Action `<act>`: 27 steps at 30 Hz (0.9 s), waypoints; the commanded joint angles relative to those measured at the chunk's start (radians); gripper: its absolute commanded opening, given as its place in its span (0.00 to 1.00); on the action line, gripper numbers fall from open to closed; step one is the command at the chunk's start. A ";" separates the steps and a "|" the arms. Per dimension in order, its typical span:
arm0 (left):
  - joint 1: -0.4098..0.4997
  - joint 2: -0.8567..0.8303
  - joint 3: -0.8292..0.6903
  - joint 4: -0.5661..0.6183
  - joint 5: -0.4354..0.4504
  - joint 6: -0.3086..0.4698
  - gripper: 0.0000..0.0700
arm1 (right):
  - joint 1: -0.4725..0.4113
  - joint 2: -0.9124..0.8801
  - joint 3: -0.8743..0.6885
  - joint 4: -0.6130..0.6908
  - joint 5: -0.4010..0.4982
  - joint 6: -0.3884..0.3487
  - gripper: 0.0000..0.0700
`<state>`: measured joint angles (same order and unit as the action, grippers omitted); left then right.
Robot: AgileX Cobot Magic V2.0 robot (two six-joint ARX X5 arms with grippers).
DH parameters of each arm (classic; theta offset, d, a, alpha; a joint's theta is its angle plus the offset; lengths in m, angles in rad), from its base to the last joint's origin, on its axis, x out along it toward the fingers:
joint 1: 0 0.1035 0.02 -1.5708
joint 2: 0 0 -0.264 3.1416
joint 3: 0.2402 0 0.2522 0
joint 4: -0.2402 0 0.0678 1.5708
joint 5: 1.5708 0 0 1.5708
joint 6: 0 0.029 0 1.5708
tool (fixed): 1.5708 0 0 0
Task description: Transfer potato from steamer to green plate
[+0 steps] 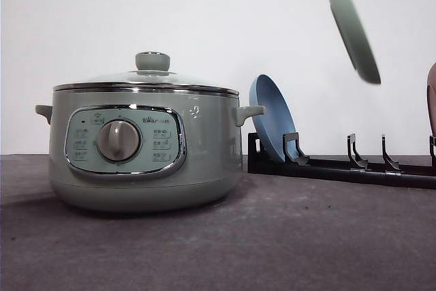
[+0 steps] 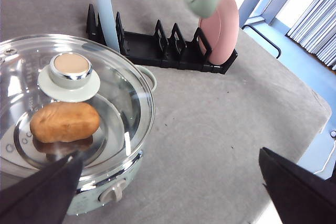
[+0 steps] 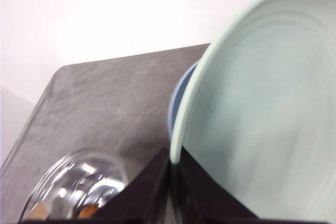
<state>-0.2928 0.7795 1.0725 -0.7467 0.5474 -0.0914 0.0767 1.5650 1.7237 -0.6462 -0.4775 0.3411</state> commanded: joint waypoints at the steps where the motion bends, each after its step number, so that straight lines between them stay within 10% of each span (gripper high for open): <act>1: -0.004 0.006 0.021 0.004 0.002 0.012 1.00 | 0.005 -0.035 0.025 -0.027 -0.005 -0.075 0.01; 14: -0.004 0.006 0.021 -0.003 0.002 0.009 1.00 | 0.252 -0.353 -0.071 -0.328 0.139 -0.411 0.01; 27: -0.004 0.008 0.021 -0.042 0.002 0.008 1.00 | 0.708 -0.546 -0.454 -0.349 0.586 -0.361 0.01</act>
<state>-0.2928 0.7799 1.0725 -0.7926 0.5472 -0.0917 0.7602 1.0113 1.2705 -1.0064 0.0832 -0.0413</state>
